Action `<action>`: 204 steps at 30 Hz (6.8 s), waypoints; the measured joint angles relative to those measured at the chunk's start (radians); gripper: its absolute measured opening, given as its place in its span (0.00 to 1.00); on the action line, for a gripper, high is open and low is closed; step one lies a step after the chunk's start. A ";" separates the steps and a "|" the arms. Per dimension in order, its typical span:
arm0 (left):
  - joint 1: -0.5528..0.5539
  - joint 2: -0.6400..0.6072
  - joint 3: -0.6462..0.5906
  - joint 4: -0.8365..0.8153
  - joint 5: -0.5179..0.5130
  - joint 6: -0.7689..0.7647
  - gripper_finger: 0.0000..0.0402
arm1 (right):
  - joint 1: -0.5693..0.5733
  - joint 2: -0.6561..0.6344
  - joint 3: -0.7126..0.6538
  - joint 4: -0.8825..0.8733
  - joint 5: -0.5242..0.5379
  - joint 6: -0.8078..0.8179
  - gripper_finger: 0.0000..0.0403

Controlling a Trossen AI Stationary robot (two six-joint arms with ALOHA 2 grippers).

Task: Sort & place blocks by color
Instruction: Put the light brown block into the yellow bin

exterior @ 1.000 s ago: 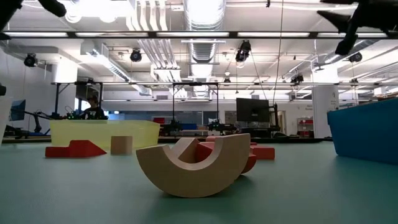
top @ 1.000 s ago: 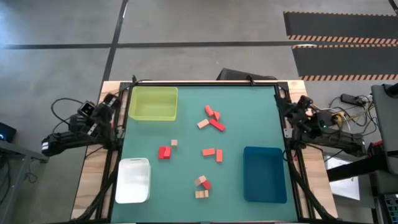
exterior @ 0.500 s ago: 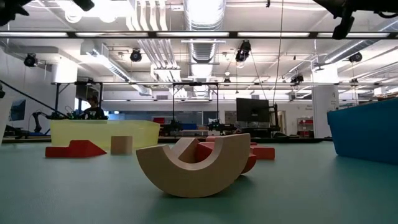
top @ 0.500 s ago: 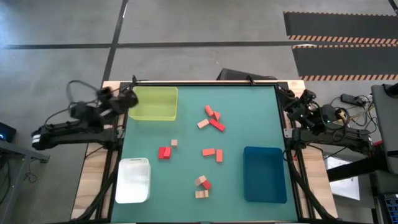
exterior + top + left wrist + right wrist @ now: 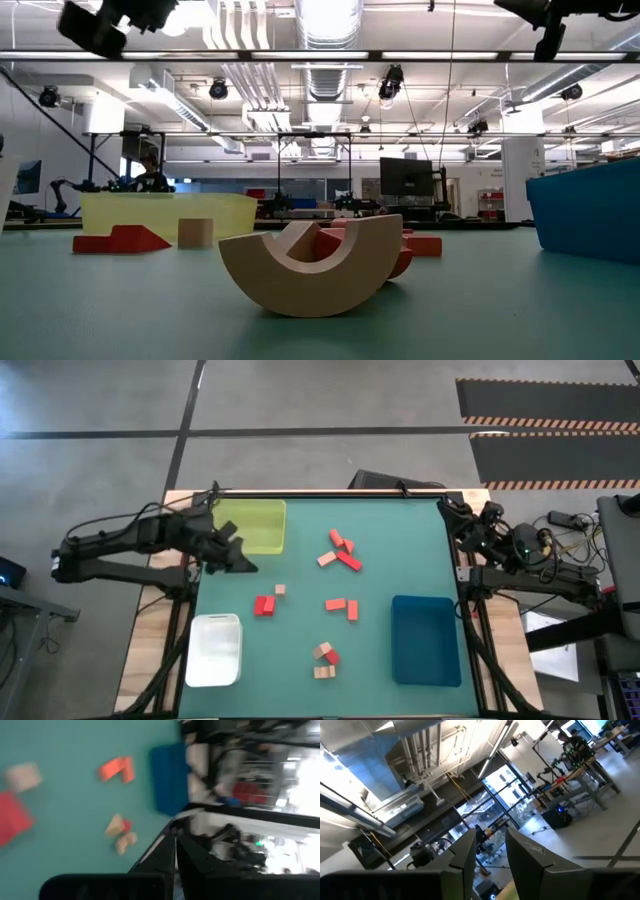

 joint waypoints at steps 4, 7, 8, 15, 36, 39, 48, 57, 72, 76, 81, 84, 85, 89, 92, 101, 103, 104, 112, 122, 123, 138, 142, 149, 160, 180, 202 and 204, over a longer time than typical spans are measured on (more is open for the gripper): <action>-0.043 0.113 0.102 -0.130 0.001 -0.093 0.00 | 0.000 0.002 0.000 -0.018 0.000 0.002 0.24; -0.078 0.210 0.169 -0.215 -0.001 -0.115 0.00 | 0.000 0.002 0.000 -0.020 0.000 0.003 0.24; -0.091 0.242 0.185 -0.245 -0.003 -0.121 0.00 | 0.000 0.001 0.000 -0.025 0.000 0.003 0.24; -0.163 0.449 0.292 -0.361 -0.038 -0.179 0.00 | 0.000 0.000 0.000 -0.035 0.000 -0.002 0.24; -0.211 0.885 0.421 -0.356 -0.226 -0.278 0.00 | 0.000 -0.002 0.000 -0.034 -0.090 -0.036 0.24; -0.203 0.906 0.421 -0.356 -0.230 -0.256 0.00 | 0.000 -0.002 0.001 -0.034 -0.114 -0.037 0.24; -0.181 0.939 0.374 -0.355 -0.273 -0.201 0.22 | 0.000 -0.015 0.001 -0.035 -0.117 -0.036 0.24; -0.180 0.932 0.267 -0.348 -0.340 -0.206 0.46 | 0.000 -0.047 0.001 -0.034 -0.118 -0.034 0.24; -0.176 0.958 0.257 -0.276 -0.437 -0.198 0.48 | 0.000 -0.047 0.001 -0.034 -0.141 -0.022 0.24; -0.176 0.979 0.249 -0.260 -0.437 -0.198 0.48 | 0.000 -0.047 0.001 -0.034 -0.142 -0.022 0.24; -0.176 1.001 0.240 -0.262 -0.437 -0.197 0.48 | 0.000 -0.047 0.001 -0.035 -0.144 -0.022 0.24; -0.176 1.007 0.230 -0.261 -0.437 -0.197 0.48 | 0.000 -0.047 0.001 -0.035 -0.160 -0.021 0.24; -0.176 1.007 0.225 -0.258 -0.437 -0.197 0.48 | 0.000 -0.047 0.001 -0.035 -0.163 -0.021 0.24; -0.176 1.005 0.211 -0.236 -0.437 -0.197 0.48 | 0.000 -0.047 0.001 -0.035 -0.167 -0.021 0.24; -0.176 1.002 0.213 -0.234 -0.437 -0.195 0.47 | 0.000 -0.047 0.001 -0.035 -0.167 -0.021 0.24; -0.176 1.001 0.210 -0.216 -0.437 -0.179 0.31 | 0.000 -0.047 0.001 -0.035 -0.167 -0.023 0.24; -0.176 1.001 0.210 -0.216 -0.437 -0.179 0.29 | 0.000 -0.047 0.001 -0.035 -0.167 -0.025 0.24; -0.176 1.001 0.210 -0.216 -0.437 -0.179 0.29 | 0.000 -0.047 0.001 -0.036 -0.167 -0.026 0.24; -0.176 0.989 0.260 -0.227 -0.415 -0.119 0.31 | 0.000 -0.045 0.001 -0.090 -0.167 -0.007 0.24; -0.171 0.901 0.449 -0.433 -0.343 0.054 0.32 | 0.000 -0.039 0.001 -0.115 -0.108 0.016 0.24; -0.167 0.883 0.468 -0.450 -0.343 0.073 0.32 | 0.000 -0.039 0.001 -0.115 -0.092 0.016 0.24; 0.097 0.612 0.524 -0.655 -0.387 0.269 0.32 | 0.000 -0.024 0.001 -0.108 0.105 0.010 0.24; 0.215 0.593 0.523 -0.655 -0.396 0.413 0.32 | 0.000 -0.024 0.001 -0.107 0.131 0.011 0.24; 0.407 0.645 0.520 -0.639 -0.405 0.645 0.32 | 0.000 -0.017 0.001 -0.107 0.133 0.014 0.24; 0.576 0.803 0.439 -0.519 -0.404 0.819 0.32 | 0.000 -0.011 0.001 -0.108 0.133 0.032 0.24; 0.694 0.832 0.121 -0.184 -0.546 0.786 0.32 | 0.000 -0.011 0.001 -0.108 0.133 0.031 0.24; 0.713 0.832 0.046 -0.041 -0.551 0.735 0.38 | 0.000 -0.011 0.001 -0.108 0.141 0.039 0.24; 0.713 0.832 0.046 -0.041 -0.551 0.735 0.39 | 0.000 -0.011 0.001 -0.108 0.141 0.040 0.24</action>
